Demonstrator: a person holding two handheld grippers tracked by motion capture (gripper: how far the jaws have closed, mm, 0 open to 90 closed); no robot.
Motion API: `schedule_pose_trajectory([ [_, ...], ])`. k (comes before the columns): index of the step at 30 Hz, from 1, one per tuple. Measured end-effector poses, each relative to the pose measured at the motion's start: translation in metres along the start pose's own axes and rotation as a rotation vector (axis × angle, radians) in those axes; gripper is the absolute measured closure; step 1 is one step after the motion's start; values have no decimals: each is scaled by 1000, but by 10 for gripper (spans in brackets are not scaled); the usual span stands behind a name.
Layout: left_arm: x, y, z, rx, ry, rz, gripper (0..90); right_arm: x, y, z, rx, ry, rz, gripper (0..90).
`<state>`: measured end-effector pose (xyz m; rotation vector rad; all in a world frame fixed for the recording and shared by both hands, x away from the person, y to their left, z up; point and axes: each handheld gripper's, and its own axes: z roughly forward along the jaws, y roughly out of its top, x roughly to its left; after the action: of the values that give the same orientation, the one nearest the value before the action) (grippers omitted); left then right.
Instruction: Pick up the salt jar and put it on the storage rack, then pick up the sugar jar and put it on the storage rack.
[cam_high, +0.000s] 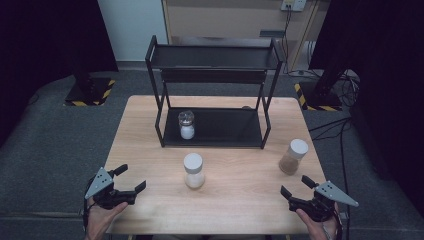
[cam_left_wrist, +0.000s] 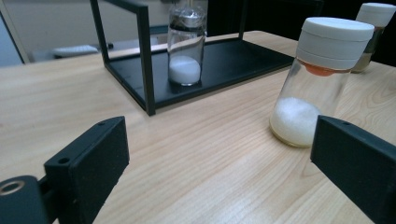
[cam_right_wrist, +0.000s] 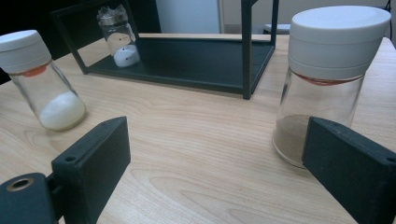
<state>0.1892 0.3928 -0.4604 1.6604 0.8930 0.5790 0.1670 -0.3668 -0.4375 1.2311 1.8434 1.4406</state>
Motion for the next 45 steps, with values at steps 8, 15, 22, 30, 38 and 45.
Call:
schedule_pose_trajectory([
  [8,0,-1,0,-13,-9,21,30,1,0,-1,-1,-7,0,75],
  [15,1,-1,-1,-13,-11,27,31,2,0,0,2,-7,-8,75],
  [22,0,1,2,0,-30,46,32,3,0,0,-1,-12,-4,55],
  [30,-4,5,5,25,-41,82,32,7,-1,-1,-23,-35,4,21],
  [38,-4,4,6,21,-53,79,32,13,10,-1,-25,-9,-26,20],
  [45,-3,4,7,28,-59,68,32,25,41,10,-21,64,-88,31],
])
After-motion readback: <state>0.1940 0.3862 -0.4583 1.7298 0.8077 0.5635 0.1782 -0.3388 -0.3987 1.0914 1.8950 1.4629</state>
